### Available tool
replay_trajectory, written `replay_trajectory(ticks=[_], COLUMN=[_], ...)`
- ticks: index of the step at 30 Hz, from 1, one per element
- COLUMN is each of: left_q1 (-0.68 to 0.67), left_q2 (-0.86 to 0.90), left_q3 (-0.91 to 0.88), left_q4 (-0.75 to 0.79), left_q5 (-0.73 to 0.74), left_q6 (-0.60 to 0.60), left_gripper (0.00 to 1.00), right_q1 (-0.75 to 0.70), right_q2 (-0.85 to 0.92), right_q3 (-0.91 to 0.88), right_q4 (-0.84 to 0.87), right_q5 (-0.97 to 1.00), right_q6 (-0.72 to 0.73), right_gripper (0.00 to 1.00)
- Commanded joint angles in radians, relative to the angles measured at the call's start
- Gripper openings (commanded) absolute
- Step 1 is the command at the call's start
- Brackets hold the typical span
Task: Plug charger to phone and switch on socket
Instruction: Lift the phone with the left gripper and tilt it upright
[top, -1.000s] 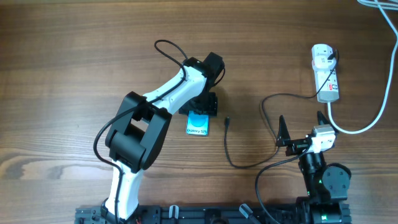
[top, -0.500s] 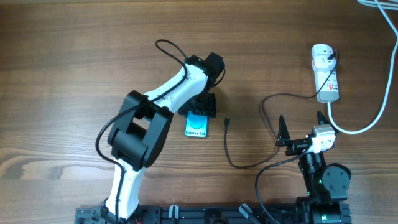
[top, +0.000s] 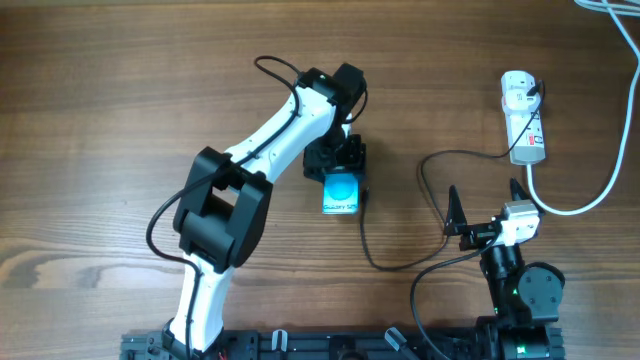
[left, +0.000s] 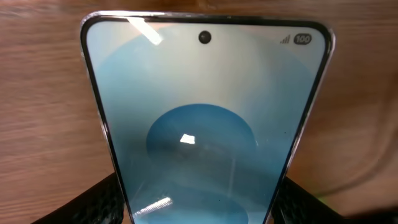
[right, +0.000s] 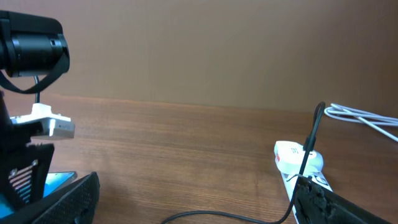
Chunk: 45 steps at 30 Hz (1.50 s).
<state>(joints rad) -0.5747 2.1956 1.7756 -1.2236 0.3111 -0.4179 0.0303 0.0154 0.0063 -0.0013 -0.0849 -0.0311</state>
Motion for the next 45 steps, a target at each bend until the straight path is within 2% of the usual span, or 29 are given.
replay_trajectory(ticks=[1, 12, 21, 35, 45], left_q1=[0.044, 0.155, 0.213, 0.263, 0.28], left_q2=[0.002, 0.002, 0.002, 0.002, 0.002], left_q3=[0.031, 0.031, 0.031, 0.031, 0.031], left_q4=[-0.003, -0.002, 0.011, 0.027, 0.026], left_q5=[0.242, 0.703, 1.009, 1.263, 1.266], left_q6=[-0.008, -0.008, -0.008, -0.009, -0.018], left_gripper=[0.71, 0.67, 0.67, 0.65, 0.65], right_q1=[0.005, 0.005, 0.005, 0.005, 0.005], right_q2=[-0.006, -0.006, -0.006, -0.006, -0.006], right_q3=[-0.001, -0.001, -0.001, -0.001, -0.001], right_q4=[0.003, 0.003, 0.003, 0.003, 0.003], right_q5=[0.009, 0.009, 0.009, 0.01, 0.01], right_q6=[0.005, 0.005, 0.005, 0.005, 0.005], right_gripper=[1.0, 1.0, 1.0, 1.0, 1.0])
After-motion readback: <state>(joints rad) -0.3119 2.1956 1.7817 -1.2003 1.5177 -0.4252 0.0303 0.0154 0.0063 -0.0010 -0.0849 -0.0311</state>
